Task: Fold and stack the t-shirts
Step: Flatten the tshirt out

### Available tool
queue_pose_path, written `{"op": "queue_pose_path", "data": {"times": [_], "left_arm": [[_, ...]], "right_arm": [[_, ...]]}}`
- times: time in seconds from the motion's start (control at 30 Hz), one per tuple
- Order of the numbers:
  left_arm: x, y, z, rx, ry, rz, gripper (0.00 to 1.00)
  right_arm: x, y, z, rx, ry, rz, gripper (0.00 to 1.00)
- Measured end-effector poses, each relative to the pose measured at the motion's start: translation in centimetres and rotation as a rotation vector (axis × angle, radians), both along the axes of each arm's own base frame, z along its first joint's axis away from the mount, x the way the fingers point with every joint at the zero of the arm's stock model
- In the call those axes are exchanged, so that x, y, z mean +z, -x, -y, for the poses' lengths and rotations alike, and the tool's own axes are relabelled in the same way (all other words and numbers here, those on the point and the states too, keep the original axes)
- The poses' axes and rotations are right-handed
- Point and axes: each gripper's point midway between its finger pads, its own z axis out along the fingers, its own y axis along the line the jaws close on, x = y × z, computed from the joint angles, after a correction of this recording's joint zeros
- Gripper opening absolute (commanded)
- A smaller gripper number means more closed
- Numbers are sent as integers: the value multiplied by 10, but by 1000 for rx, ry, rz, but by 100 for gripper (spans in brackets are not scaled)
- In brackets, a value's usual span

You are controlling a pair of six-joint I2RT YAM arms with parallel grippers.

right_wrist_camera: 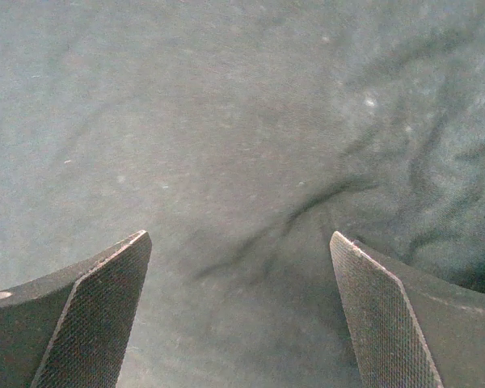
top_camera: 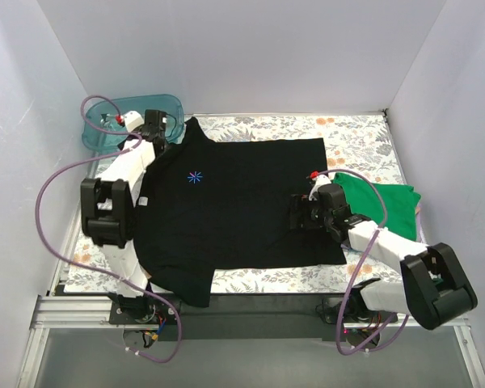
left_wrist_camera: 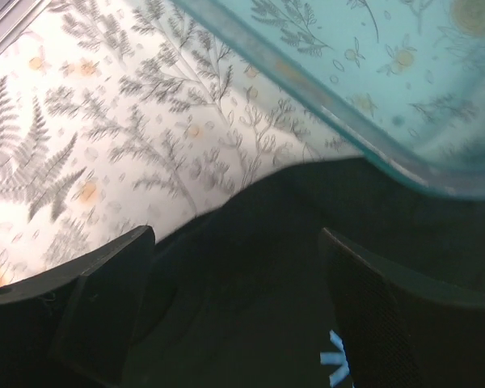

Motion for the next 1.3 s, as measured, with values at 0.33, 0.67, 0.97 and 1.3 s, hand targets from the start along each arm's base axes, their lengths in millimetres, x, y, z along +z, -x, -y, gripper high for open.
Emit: {"op": "queue_pose_path", "data": {"times": [0.33,0.67,0.97,1.3], "left_arm": [[96,55,49,-256,241,315,91],[4,44,132,-587,401,165,91],[-77,17,126,-513,327,18,91],[-83,-36,91,-387,178,56,91]], "right_arm": [[60,-15,-14,94,-32,164,98],[85,-96,-13,-56,83,182,98],[19,-148,29,-161,178,-3,97],[-15,-201,26,-194,235,-61,97]]}}
